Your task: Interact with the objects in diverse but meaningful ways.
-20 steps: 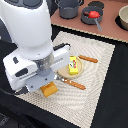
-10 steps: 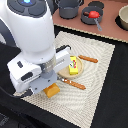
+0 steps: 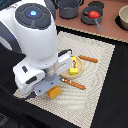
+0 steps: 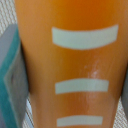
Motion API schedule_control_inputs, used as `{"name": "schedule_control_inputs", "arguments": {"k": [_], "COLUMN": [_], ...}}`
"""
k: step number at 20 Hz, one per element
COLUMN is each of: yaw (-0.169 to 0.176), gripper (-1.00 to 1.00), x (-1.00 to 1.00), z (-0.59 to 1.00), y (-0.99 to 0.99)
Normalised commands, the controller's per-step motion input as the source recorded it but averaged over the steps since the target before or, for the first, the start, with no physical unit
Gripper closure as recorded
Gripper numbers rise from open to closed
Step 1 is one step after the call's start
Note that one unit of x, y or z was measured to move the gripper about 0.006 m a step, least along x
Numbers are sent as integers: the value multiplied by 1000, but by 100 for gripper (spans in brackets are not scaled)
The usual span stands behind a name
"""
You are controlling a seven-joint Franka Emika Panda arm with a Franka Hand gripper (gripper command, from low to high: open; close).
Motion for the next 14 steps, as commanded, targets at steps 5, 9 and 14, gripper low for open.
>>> {"name": "schedule_control_inputs", "arguments": {"k": [5,9,14], "yaw": [16,9,0], "gripper": [-100,-100,-100], "x": [253,319,518], "z": [294,566,1000], "y": [-187,-65,86]}}
